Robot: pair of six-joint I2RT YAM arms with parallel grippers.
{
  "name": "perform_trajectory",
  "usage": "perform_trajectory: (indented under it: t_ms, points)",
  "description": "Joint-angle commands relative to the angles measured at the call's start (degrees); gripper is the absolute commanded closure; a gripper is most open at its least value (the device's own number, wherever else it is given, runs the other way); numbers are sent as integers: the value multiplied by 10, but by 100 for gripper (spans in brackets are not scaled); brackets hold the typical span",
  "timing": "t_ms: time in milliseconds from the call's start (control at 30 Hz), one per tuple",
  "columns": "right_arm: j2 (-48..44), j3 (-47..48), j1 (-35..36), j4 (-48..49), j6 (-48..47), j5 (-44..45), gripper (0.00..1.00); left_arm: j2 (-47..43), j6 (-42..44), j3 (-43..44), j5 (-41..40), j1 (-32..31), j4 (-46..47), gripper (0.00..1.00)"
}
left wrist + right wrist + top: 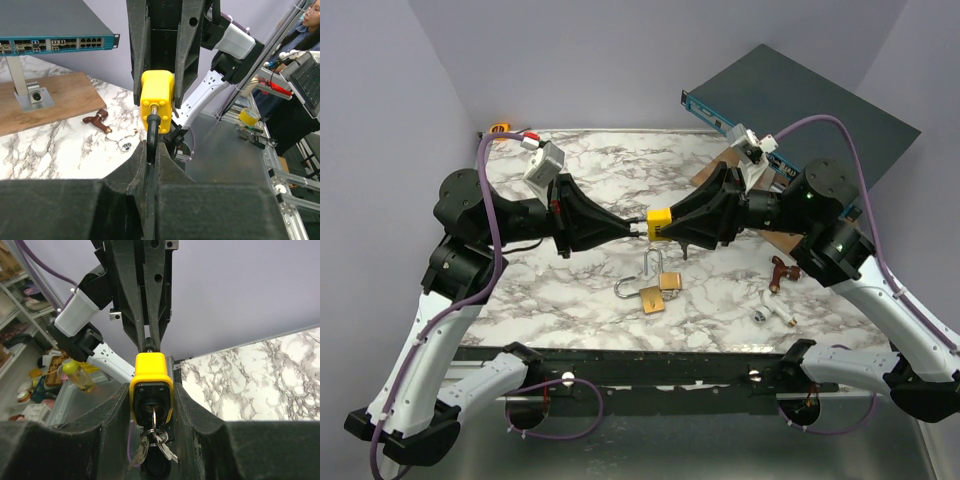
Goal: Lock with the key
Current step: Lock the lock.
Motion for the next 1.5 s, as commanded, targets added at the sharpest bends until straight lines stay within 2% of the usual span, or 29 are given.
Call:
perform_trajectory:
  t_ms: [0, 133, 367, 467, 833, 1267, 1467]
  points:
    - [-1, 22, 3, 8, -8, 4, 99, -2, -36, -20, 32, 2, 57, 100]
    - [6, 18, 3, 20, -2, -6, 99, -1, -92, -47, 47, 2, 128, 100]
    - [15, 6, 2, 39, 10, -24, 99, 0, -152, -71, 49, 1, 196, 100]
    - [21, 1, 4, 61, 11, -26, 99, 1, -168, -69, 47, -5, 206, 100]
    - [30, 4, 6, 48, -17, 4, 99, 17, -246, -60, 64, -9, 242, 100]
    - [36, 9, 9, 64, -12, 13, 99, 16, -231, -48, 39, -9, 186, 100]
    - [49, 14, 25, 86, 37, 14, 99, 5, -95, -10, -90, -43, 35, 100]
